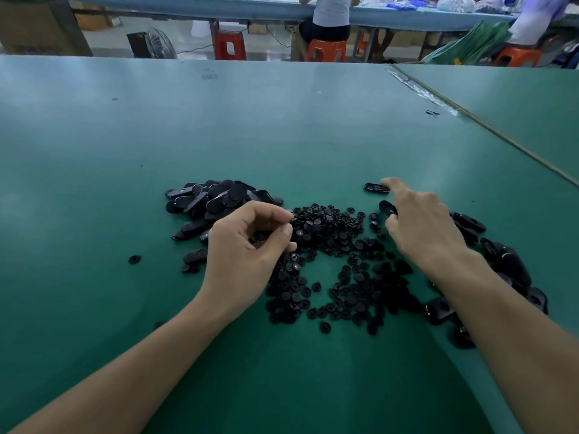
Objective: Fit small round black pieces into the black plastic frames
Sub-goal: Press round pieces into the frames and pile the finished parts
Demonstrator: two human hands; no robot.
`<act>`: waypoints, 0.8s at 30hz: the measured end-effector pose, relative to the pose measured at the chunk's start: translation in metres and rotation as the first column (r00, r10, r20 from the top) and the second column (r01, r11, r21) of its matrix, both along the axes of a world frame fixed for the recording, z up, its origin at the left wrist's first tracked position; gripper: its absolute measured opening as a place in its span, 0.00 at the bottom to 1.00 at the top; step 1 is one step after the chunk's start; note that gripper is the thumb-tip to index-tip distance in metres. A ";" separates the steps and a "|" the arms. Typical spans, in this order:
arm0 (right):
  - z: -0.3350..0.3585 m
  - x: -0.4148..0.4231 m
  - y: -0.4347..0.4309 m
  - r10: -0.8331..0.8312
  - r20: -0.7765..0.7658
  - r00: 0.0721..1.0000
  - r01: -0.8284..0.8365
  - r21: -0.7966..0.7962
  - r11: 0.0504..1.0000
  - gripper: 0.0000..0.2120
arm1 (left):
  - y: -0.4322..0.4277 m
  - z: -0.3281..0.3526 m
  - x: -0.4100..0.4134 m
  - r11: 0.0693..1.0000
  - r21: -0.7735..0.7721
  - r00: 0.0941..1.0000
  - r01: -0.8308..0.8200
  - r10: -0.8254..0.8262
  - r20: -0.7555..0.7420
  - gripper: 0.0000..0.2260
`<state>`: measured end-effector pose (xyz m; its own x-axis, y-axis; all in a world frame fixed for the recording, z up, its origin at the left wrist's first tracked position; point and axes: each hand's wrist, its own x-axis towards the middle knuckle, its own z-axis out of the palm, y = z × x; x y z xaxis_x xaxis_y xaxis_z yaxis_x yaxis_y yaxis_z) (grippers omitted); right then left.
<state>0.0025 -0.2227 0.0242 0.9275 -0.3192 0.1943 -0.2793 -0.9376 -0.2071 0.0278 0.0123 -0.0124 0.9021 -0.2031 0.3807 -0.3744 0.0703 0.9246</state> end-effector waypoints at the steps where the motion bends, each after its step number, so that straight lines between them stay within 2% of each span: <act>1: 0.003 0.001 -0.001 0.001 -0.012 1.000 -0.001 0.037 0.999 0.26 | 0.000 0.001 0.000 1.000 -0.007 1.000 -0.005 0.005 -0.003 0.09; 4: 0.007 0.001 0.002 -0.009 0.014 1.000 0.007 0.142 0.990 0.21 | -0.001 0.001 -0.001 1.000 -0.015 1.000 -0.007 0.007 0.000 0.07; 7: 0.008 -0.003 0.015 0.026 0.218 0.976 -0.086 0.270 0.959 0.13 | -0.001 0.003 -0.003 1.000 -0.015 1.000 0.009 -0.010 -0.010 0.06; 10: 0.009 -0.013 0.040 0.055 0.390 0.919 -0.239 0.441 0.865 0.08 | -0.002 0.005 -0.006 0.999 -0.018 0.996 0.043 -0.044 -0.081 0.04; 12: 0.005 -0.021 0.059 0.069 0.454 0.888 -0.337 0.543 0.769 0.09 | -0.003 0.008 -0.009 0.996 -0.027 0.987 0.082 -0.085 -0.136 0.07; 16: -0.009 -0.030 0.085 0.044 0.513 0.857 -0.446 0.696 0.562 0.10 | -0.003 0.011 -0.011 0.994 -0.026 0.982 0.108 -0.111 -0.154 0.08; 20: -0.020 -0.036 0.087 0.052 0.514 0.856 -0.459 0.711 0.532 0.12 | -0.001 0.008 -0.008 0.994 -0.022 0.985 0.111 -0.112 -0.133 0.03; 22: -0.021 -0.036 0.084 0.045 0.502 0.864 -0.453 0.734 0.507 0.11 | -0.001 0.006 -0.007 0.993 -0.009 0.986 0.116 -0.116 -0.116 0.08; 24: -0.020 -0.037 0.081 0.011 0.460 0.888 -0.419 0.797 0.435 0.10 | -0.002 0.006 -0.007 0.991 -0.012 0.986 0.133 -0.134 -0.102 0.10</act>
<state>-0.0345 -0.1418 0.0043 0.9201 -0.3032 0.2480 0.1841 -0.2243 -0.9570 0.0209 0.0108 -0.0060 0.9014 -0.3226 0.2888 -0.2645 0.1179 0.9572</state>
